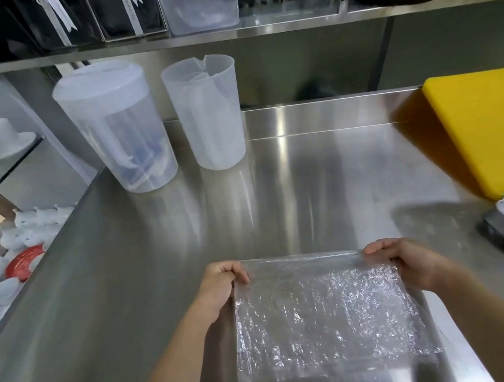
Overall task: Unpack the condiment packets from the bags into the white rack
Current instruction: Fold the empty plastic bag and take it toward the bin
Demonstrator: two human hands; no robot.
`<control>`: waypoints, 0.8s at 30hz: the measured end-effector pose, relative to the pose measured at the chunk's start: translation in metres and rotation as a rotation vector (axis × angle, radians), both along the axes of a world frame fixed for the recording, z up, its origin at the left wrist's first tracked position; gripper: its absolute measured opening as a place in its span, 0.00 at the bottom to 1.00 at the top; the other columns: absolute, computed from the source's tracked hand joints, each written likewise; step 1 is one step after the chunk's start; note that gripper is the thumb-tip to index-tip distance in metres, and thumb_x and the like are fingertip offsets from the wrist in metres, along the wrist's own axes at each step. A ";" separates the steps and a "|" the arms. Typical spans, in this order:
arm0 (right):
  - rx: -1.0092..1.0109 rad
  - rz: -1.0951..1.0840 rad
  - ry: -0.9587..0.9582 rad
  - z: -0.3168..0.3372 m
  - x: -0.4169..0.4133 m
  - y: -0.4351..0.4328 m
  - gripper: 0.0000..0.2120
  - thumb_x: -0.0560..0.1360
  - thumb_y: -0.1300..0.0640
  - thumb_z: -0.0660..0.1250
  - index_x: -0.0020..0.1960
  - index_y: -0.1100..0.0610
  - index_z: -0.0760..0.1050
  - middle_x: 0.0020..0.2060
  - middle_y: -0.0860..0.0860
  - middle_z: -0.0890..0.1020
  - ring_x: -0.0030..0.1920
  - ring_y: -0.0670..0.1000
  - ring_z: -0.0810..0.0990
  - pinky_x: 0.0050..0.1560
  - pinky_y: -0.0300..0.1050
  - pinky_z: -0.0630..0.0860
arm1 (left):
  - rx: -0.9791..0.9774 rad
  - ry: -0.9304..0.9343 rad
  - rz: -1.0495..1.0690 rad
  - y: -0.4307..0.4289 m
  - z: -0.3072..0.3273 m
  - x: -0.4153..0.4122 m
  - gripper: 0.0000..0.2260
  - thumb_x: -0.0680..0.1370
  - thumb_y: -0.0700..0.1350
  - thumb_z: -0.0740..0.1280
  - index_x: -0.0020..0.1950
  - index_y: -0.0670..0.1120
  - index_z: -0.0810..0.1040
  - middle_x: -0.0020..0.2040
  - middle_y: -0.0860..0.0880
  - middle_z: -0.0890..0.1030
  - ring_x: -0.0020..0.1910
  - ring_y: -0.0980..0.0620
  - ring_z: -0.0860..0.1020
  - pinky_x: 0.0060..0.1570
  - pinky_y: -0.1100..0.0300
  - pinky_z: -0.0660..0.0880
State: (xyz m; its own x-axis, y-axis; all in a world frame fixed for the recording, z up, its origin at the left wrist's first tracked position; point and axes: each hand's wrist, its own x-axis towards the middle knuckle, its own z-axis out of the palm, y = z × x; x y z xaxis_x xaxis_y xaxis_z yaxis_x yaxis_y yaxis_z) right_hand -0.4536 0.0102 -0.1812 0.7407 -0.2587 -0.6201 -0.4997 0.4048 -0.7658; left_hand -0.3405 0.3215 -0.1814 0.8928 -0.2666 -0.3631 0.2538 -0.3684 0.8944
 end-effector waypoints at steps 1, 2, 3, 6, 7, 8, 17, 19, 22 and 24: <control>0.003 -0.010 -0.015 0.002 -0.001 0.001 0.11 0.67 0.74 0.59 0.36 0.63 0.77 0.28 0.58 0.82 0.26 0.52 0.82 0.27 0.37 0.78 | -0.020 -0.005 0.001 0.000 0.000 -0.002 0.23 0.69 0.22 0.52 0.23 0.41 0.75 0.22 0.54 0.79 0.22 0.62 0.73 0.26 0.68 0.67; 0.017 -0.029 -0.014 0.003 -0.002 0.001 0.07 0.65 0.71 0.63 0.37 0.63 0.78 0.29 0.58 0.82 0.26 0.52 0.81 0.27 0.36 0.78 | -0.039 -0.009 0.004 0.000 0.001 -0.004 0.23 0.70 0.23 0.52 0.23 0.42 0.76 0.24 0.53 0.80 0.24 0.61 0.74 0.28 0.66 0.68; 0.036 -0.061 -0.012 0.004 -0.002 0.003 0.05 0.62 0.66 0.67 0.37 0.63 0.79 0.28 0.57 0.81 0.24 0.50 0.79 0.25 0.35 0.76 | -0.057 -0.007 0.018 0.002 0.002 -0.005 0.23 0.71 0.24 0.54 0.25 0.43 0.79 0.28 0.53 0.81 0.26 0.60 0.74 0.29 0.65 0.69; 0.009 -0.073 -0.008 0.006 0.000 0.008 0.07 0.61 0.58 0.68 0.35 0.62 0.79 0.27 0.54 0.80 0.24 0.47 0.72 0.21 0.35 0.67 | -0.135 -0.063 0.028 0.007 0.008 -0.005 0.14 0.75 0.33 0.58 0.38 0.45 0.81 0.40 0.49 0.82 0.29 0.60 0.74 0.31 0.65 0.66; -0.027 -0.037 -0.006 0.004 -0.001 0.010 0.06 0.63 0.58 0.70 0.37 0.60 0.79 0.29 0.54 0.79 0.27 0.48 0.73 0.21 0.35 0.66 | -0.151 -0.056 0.013 0.008 0.008 -0.005 0.11 0.75 0.38 0.60 0.41 0.48 0.81 0.42 0.48 0.80 0.32 0.55 0.74 0.32 0.63 0.66; -0.070 -0.008 -0.010 0.004 -0.002 0.013 0.07 0.64 0.60 0.71 0.41 0.60 0.79 0.32 0.54 0.80 0.30 0.48 0.75 0.22 0.35 0.68 | -0.180 -0.035 -0.005 0.009 0.007 -0.005 0.09 0.75 0.43 0.61 0.43 0.51 0.80 0.41 0.47 0.78 0.34 0.51 0.74 0.32 0.62 0.67; -0.107 -0.260 -0.200 -0.003 -0.013 0.019 0.24 0.70 0.77 0.61 0.58 0.54 0.73 0.24 0.47 0.79 0.30 0.45 0.83 0.31 0.32 0.79 | -0.138 0.238 -0.072 0.017 0.004 -0.004 0.36 0.63 0.38 0.76 0.65 0.52 0.61 0.52 0.44 0.81 0.50 0.46 0.79 0.57 0.51 0.72; -0.122 -0.301 -0.177 -0.002 -0.013 0.020 0.24 0.70 0.76 0.63 0.59 0.55 0.72 0.23 0.46 0.79 0.29 0.45 0.82 0.30 0.33 0.78 | -0.128 0.215 -0.033 0.015 0.005 -0.008 0.30 0.68 0.29 0.71 0.64 0.46 0.65 0.48 0.42 0.81 0.41 0.46 0.79 0.50 0.51 0.75; -0.388 -0.195 -0.093 0.004 -0.007 0.023 0.24 0.68 0.74 0.66 0.62 0.60 0.71 0.38 0.53 0.82 0.40 0.53 0.80 0.42 0.42 0.78 | -0.114 0.045 0.044 0.011 0.017 -0.009 0.20 0.72 0.28 0.66 0.61 0.41 0.68 0.44 0.43 0.79 0.36 0.49 0.75 0.38 0.57 0.72; -0.719 -0.063 -0.110 0.021 0.001 0.026 0.25 0.68 0.70 0.70 0.64 0.61 0.70 0.50 0.56 0.77 0.51 0.53 0.75 0.52 0.45 0.71 | -0.064 -0.128 0.017 0.007 0.035 -0.005 0.17 0.74 0.29 0.63 0.61 0.41 0.68 0.42 0.48 0.80 0.35 0.52 0.74 0.38 0.58 0.69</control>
State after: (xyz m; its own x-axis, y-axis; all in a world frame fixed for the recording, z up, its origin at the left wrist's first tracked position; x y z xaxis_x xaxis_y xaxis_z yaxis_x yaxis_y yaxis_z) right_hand -0.4527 0.0358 -0.1604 0.7591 -0.6182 -0.2039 -0.3970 -0.1914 -0.8976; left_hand -0.3453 0.3286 -0.1459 0.9353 -0.2699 -0.2289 0.1419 -0.3065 0.9412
